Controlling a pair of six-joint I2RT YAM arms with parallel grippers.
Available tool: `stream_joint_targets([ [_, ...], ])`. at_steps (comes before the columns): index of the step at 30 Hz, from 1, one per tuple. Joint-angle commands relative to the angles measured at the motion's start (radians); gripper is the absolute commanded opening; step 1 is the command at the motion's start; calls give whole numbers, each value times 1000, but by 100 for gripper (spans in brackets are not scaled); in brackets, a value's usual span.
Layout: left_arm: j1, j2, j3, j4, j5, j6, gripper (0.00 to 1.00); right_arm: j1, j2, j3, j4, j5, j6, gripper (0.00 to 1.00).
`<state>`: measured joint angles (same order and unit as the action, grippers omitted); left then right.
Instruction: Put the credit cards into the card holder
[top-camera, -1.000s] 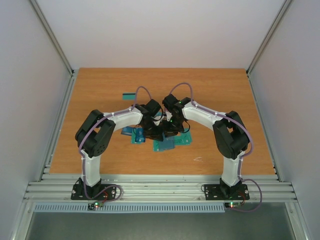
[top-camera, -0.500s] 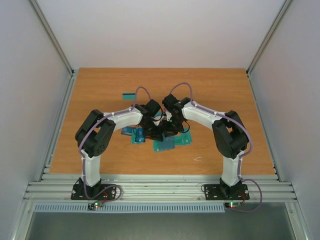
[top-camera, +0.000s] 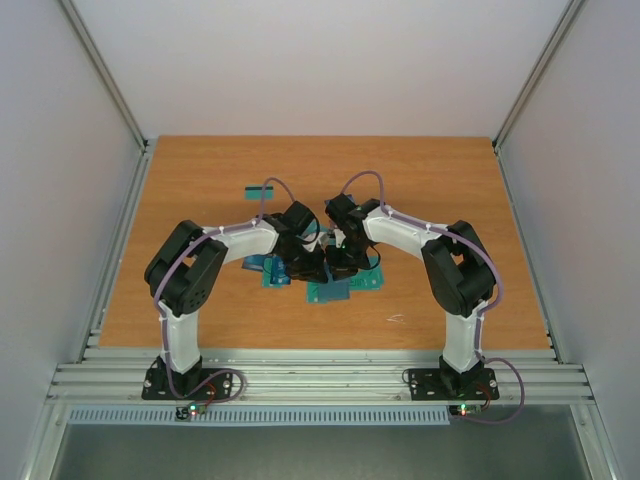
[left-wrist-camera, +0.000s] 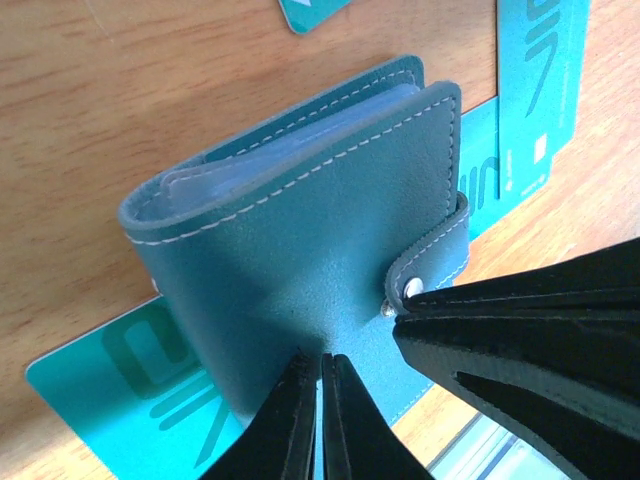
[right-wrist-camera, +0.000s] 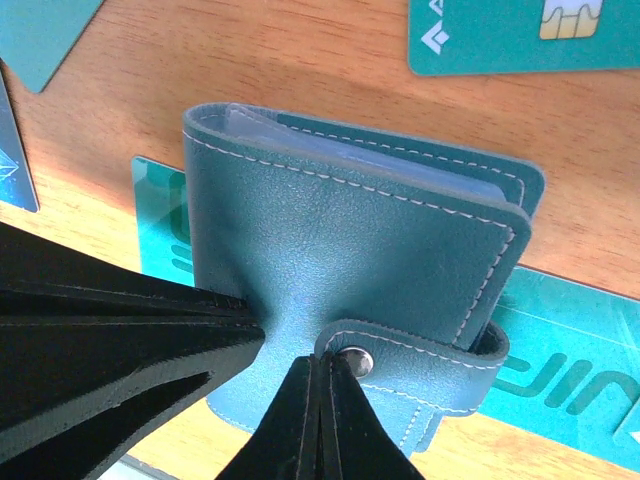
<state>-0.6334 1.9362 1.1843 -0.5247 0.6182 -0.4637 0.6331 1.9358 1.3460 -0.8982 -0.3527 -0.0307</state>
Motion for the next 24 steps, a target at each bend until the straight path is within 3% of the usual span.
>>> stream_joint_targets([
  [1, 1, -1, -30, 69, -19, -13, 5, 11, 13, -14, -49, -2, 9, 1],
  [24, 1, 17, -19, 27, -52, 23, 5, 10, -22, 20, -46, -36, 29, 1],
])
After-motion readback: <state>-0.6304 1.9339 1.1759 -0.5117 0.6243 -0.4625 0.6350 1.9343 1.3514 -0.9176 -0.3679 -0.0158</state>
